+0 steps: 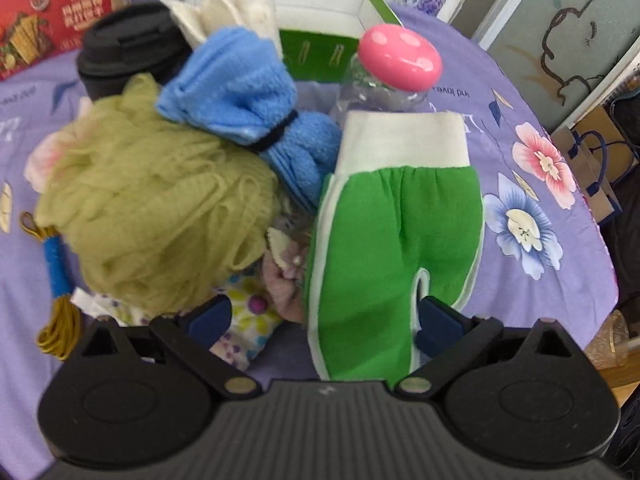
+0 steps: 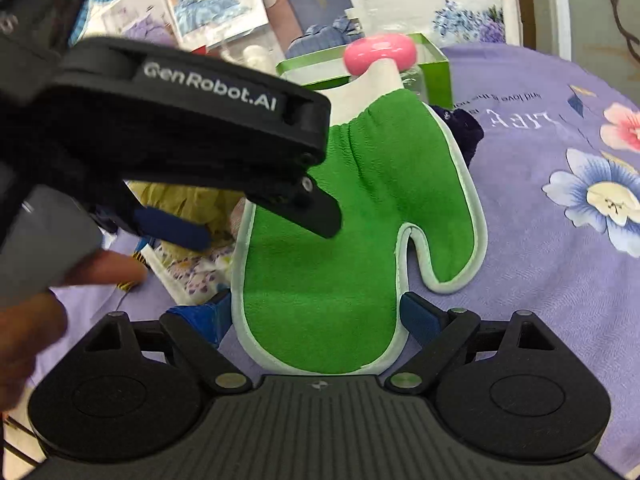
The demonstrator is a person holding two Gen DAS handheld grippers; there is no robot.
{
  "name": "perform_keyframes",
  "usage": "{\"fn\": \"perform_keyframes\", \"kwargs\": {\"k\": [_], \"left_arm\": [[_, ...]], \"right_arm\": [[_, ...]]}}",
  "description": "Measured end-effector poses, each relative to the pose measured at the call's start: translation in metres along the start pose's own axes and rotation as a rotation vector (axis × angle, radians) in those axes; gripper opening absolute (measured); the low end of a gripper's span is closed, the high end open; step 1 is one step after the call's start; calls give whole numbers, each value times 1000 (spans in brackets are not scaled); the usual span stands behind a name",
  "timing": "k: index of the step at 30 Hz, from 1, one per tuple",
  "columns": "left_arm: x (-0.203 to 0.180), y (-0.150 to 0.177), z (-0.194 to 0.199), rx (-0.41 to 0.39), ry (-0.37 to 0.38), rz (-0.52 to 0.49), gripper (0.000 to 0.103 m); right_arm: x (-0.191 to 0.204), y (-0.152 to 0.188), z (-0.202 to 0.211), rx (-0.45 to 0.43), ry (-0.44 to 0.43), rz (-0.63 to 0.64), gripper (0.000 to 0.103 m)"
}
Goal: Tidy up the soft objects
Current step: 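Grasp the green bath mitt with the right tool, then carry the mitt into the green-rimmed box and open the right tool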
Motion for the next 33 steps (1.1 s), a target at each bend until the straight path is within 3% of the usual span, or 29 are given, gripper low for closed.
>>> {"fn": "perform_keyframes", "kwargs": {"k": [6, 15, 18, 20, 21, 22, 23, 27, 33], "left_arm": [[-13, -14, -4, 3, 25, -55, 99], [-17, -22, -18, 31, -25, -117, 99], [-17, -21, -18, 21, -29, -133, 90], [-16, -21, -14, -3, -45, -151, 46], [-14, -21, -11, -10, -47, -158, 42], [-13, -21, -7, -20, -32, -155, 40], [-12, -21, -3, -27, -10, -152, 38], [-14, -19, 15, -52, 63, -134, 33], [-40, -39, 66, -186, 111, -183, 32]], "right_arm": [[-3, 0, -12, 32, 5, -35, 79], [-7, 2, -14, -4, -16, -132, 81], [0, 2, -15, -19, -2, -67, 81], [3, 3, -14, -56, -17, -35, 73], [3, 5, -14, -67, -26, -17, 60], [2, 6, -13, -77, -30, -1, 26], [-2, 5, -11, -71, -47, -13, 20], [-12, 1, 3, -86, -90, -38, 12], [3, -38, 54, -255, -85, 54, 12]]}}
Point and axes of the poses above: each gripper's, at about its wrist camera, not at the fingertips, and z roughly against the way its jaws point, x to its left, y to its underside, the point moved 10 cm from there along -z, roughly the way its jaws point, and after that the axes turned 13 degrees about y, right-handed, at the moved point
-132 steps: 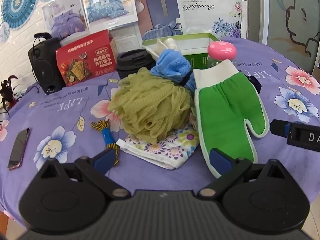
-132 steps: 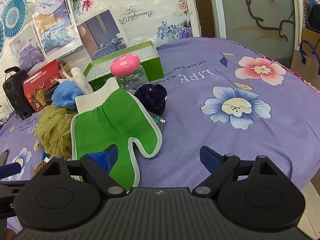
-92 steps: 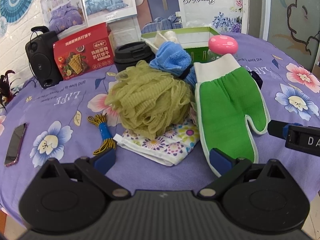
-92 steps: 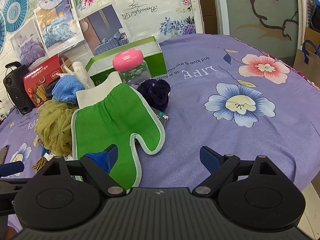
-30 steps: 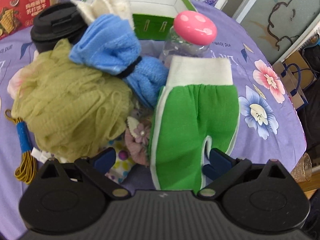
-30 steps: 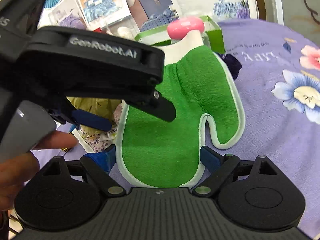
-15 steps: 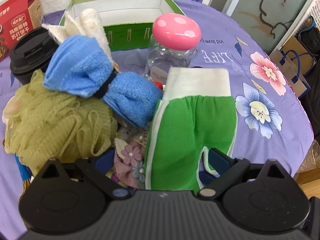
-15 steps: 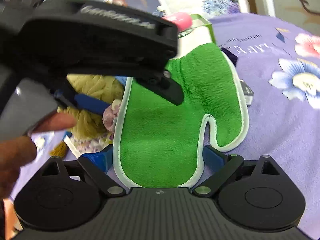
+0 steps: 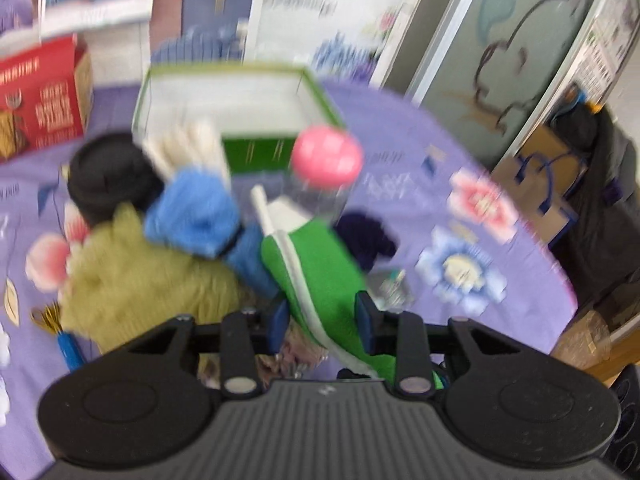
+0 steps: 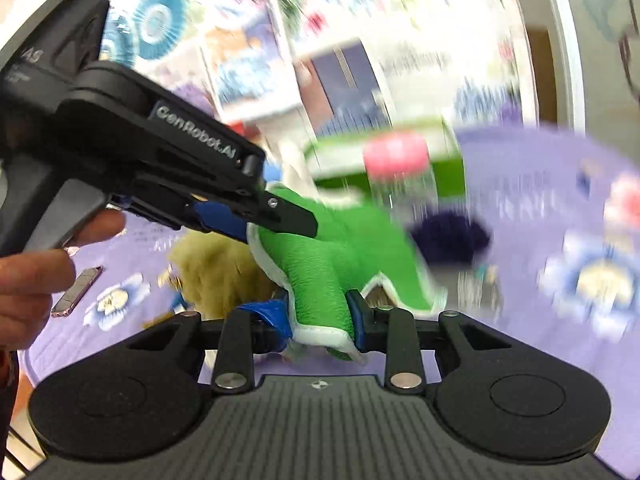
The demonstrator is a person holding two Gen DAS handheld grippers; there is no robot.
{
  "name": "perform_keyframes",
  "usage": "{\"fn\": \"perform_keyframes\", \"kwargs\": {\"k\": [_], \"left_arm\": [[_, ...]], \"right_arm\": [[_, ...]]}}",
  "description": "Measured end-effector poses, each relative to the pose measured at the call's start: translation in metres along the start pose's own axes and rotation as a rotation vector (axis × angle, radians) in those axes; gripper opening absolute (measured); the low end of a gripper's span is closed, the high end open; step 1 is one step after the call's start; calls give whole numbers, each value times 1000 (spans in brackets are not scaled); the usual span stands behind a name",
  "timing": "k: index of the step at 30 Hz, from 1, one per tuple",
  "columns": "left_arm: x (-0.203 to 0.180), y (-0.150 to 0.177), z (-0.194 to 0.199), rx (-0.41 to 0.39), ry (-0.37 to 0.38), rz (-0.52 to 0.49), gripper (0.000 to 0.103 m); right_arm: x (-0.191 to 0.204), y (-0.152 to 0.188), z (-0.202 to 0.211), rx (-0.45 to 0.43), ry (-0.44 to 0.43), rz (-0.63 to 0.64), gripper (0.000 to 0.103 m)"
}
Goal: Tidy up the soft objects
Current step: 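Carry the mitt into the green-rimmed box and open the right tool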
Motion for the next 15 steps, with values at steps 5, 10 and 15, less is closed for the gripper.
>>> {"fn": "perform_keyframes", "kwargs": {"k": [5, 10, 15], "left_arm": [[-12, -37, 21, -89, 3, -51, 32], [-11, -98, 41, -210, -39, -92, 32], [20, -168, 30, -259, -126, -99, 32]], "right_arm": [[-3, -41, 6, -99, 8, 55, 13], [-5, -99, -14, -197, 21, 164, 14], [-5, -158, -68, -211, 14, 258, 15]]}}
Point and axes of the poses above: each gripper's, at about its wrist camera, not at the fingertips, and z roughly against the way its jaws point, x to its left, y to its underside, the point moved 10 cm from there along -z, roughly the way its jaws point, and after that the axes turned 13 degrees about y, right-handed, at the moved point
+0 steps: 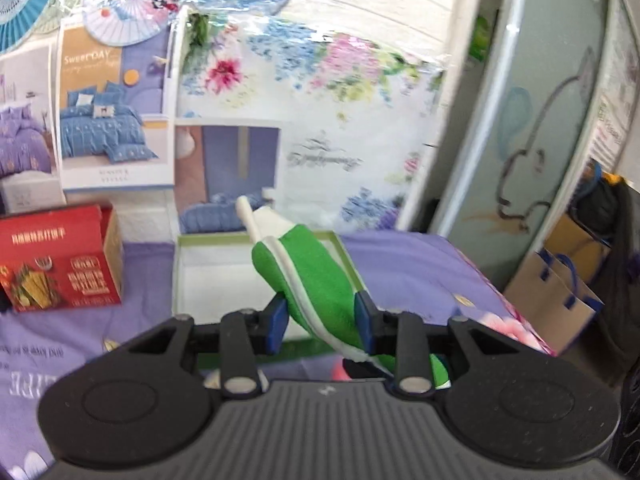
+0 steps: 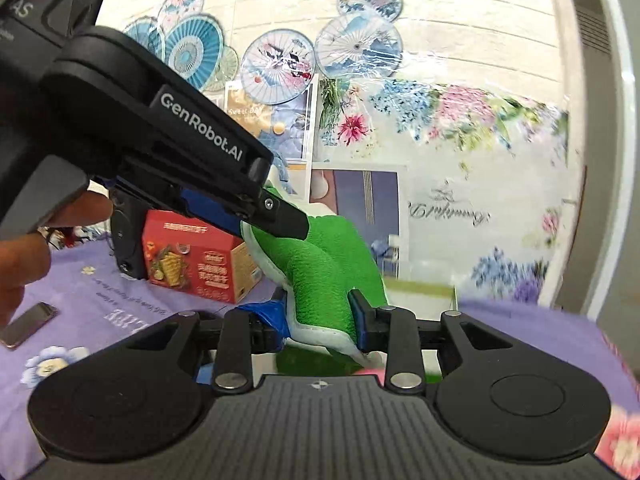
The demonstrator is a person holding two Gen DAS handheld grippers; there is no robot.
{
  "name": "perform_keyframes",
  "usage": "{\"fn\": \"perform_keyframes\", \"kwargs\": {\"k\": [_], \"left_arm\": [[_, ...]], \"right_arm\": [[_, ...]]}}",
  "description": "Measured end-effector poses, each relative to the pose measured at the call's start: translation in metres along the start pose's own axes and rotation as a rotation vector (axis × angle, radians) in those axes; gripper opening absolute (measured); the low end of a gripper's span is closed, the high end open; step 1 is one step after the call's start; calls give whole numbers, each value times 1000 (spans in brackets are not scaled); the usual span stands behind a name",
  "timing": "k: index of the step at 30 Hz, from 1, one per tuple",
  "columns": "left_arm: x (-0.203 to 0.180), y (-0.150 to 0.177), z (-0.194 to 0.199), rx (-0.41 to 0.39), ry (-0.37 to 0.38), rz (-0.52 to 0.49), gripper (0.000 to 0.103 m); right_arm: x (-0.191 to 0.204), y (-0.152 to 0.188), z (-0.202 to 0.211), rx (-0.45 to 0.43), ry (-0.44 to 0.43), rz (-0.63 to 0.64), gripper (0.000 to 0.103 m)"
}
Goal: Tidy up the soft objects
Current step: 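Carry the mitt into the green-rimmed box and open the right tool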
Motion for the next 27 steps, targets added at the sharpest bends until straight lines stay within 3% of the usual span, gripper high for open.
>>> {"fn": "perform_keyframes", "kwargs": {"k": [3, 6, 7, 8, 11, 13, 17, 23, 27], "left_arm": [[29, -26, -32, 4, -41, 6, 32], [65, -35, -75, 55, -90, 29, 32], [78, -35, -88, 68, -118, 31, 46], [93, -34, -100, 89, -159, 32, 71], [135, -22, -118, 138, -302, 47, 71], [152, -13, -116, 144, -331, 65, 71], [164, -1, -106, 141, -303, 146, 70], [132, 4, -69, 104, -267, 132, 70], [108, 14, -31, 74, -257, 101, 71]], "right_arm": [[1, -8, -48, 24, 7, 58, 15], [5, -1, -103, 105, -14, 95, 19], [8, 5, -119, 142, -31, 99, 20], [11, 11, -134, 188, -50, 97, 21], [12, 25, -159, 284, -75, 67, 23], [7, 24, -157, 264, -79, 35, 24], [-2, 13, -135, 213, -70, -19, 25], [-10, -19, -83, 89, -42, -48, 27], [-18, -32, -36, 23, 24, -77, 29]]}}
Point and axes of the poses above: each gripper's, at about its wrist camera, not at the fingertips, and z roughly against the way its jaws point, x to its left, y to its underside, the point moved 10 cm from there along -z, roughly the way its jaws point, and after that the axes turned 13 degrees about y, right-handed, at the moved point
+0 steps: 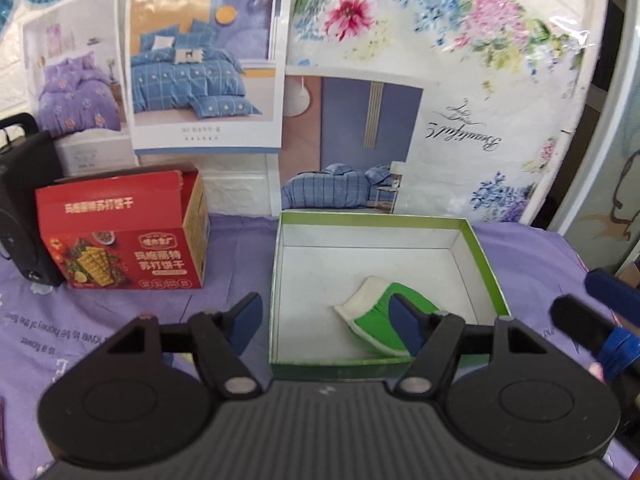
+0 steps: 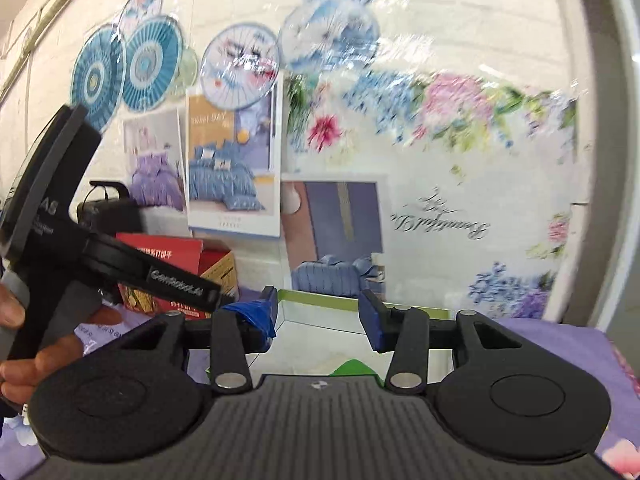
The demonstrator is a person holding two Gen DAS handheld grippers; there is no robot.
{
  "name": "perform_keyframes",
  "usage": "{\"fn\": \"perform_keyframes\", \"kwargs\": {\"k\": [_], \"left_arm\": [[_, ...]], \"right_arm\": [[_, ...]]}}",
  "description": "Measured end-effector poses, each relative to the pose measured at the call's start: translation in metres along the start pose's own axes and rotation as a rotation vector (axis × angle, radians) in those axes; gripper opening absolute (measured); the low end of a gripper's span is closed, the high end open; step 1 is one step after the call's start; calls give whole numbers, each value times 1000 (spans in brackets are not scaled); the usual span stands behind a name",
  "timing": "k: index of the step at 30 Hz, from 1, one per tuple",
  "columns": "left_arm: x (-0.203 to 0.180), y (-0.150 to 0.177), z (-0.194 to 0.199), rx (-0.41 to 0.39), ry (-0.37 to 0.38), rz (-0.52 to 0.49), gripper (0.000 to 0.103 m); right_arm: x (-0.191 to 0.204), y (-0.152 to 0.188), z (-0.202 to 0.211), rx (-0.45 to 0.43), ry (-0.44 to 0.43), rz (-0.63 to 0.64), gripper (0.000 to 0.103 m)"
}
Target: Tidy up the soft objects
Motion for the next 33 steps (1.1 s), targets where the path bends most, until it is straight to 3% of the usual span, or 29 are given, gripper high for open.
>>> {"fn": "perform_keyframes", "kwargs": {"k": [4, 10, 13, 19, 23, 28, 31, 33], "left_arm": [[-6, 28, 43, -27, 33, -12, 72], [3, 89, 84, 7, 42, -24, 73], [18, 121, 99, 27, 28, 5, 73], [78, 191, 124, 104, -107, 46, 73], [105, 221, 117, 176, -115, 108, 73], [112, 219, 83, 182, -69, 189, 75], [121, 223, 56, 226, -117, 205, 75], [124, 230, 41, 272, -93, 223, 75]], "right_arm": [[-19, 10, 40, 6, 91, -107, 31], [-18, 64, 83, 81, 14, -253, 32], [-9, 103, 94, 150, 24, -296, 33], [14, 181, 101, 319, 3, -339, 33], [19, 203, 99, 380, -15, -374, 34], [10, 210, 104, 390, 20, -353, 34], [-7, 208, 106, 378, 53, -368, 35], [-19, 209, 106, 379, 77, -378, 35]]}}
Point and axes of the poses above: each gripper's, at about its wrist camera, not at the fingertips, and z roughly against the way its jaws point, x to its left, y to its underside, the point moved 10 cm from there along -z, roughly the way its jaws point, and after that the axes turned 13 degrees about y, right-handed, at the moved point
